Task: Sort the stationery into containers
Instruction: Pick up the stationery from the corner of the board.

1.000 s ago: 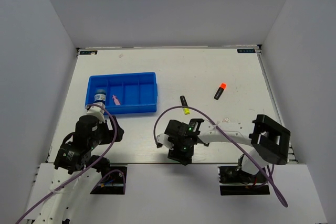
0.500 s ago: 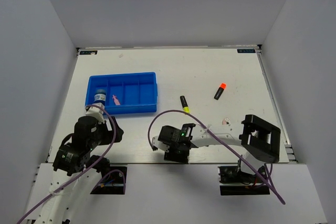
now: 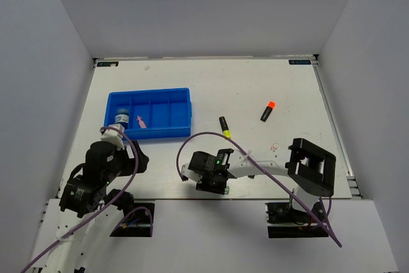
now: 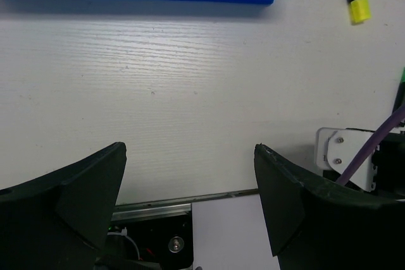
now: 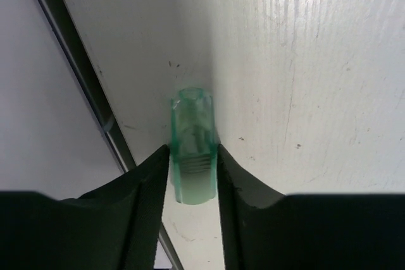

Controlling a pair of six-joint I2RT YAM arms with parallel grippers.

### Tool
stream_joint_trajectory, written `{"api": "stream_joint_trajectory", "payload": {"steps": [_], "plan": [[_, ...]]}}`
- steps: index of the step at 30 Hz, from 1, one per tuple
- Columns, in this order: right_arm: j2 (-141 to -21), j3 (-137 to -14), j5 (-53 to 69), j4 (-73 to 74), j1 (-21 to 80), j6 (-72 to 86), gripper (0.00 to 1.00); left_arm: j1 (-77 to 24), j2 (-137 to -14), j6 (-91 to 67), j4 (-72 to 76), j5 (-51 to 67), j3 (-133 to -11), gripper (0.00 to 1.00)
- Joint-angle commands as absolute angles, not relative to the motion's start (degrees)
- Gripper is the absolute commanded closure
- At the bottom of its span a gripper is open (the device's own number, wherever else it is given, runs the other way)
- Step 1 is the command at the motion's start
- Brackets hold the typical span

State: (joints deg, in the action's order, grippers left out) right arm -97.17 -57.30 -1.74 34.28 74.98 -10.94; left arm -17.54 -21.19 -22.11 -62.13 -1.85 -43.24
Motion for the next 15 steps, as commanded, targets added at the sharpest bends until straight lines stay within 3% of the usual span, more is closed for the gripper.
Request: {"api": "stream_joint_trajectory", "payload": {"steps": [1,7,15], "plan": [[-102.83,-53.27,-3.60,30.85,74.97,-11.34,0.63,-17.67,-21.88,-21.97,-62.84,-0.97,-46.75,0.09],[-105.21,-54.66,-3.87,32.43,74.71,-11.34,0.98,-17.67,-24.78,-21.62,-63.19,-0.18,-53.42,0.09],[-99.23,-71.43,-3.78,41.39,73.04,-16.61,1.00,-17.67,-26.45,-22.85,-63.20,2.11,-61.25,0.09]]}}
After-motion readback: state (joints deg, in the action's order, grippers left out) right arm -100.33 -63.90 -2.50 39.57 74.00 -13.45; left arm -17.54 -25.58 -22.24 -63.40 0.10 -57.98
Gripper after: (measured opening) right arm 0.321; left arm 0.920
